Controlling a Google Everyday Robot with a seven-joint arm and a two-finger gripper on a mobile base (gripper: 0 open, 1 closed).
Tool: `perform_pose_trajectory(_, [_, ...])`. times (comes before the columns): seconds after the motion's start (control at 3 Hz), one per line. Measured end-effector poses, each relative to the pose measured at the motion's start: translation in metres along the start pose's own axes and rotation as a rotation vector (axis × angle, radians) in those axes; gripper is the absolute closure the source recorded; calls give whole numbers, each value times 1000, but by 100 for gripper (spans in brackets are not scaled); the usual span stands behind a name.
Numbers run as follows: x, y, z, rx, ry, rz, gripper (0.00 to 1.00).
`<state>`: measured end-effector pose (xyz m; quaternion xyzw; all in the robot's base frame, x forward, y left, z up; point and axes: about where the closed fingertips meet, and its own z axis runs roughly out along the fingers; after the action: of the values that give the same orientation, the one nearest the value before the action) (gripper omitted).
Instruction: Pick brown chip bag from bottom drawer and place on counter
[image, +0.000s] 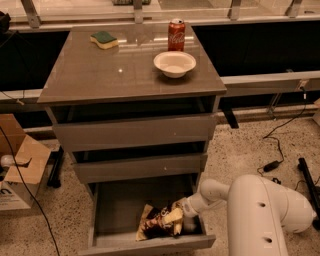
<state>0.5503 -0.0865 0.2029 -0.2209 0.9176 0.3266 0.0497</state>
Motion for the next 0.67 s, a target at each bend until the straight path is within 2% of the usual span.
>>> perform_pose_trajectory(0.33, [-1, 3, 10, -37, -13, 17, 50])
perform_pose_trajectory(0.67, [-3, 12, 6, -49, -33, 10, 74])
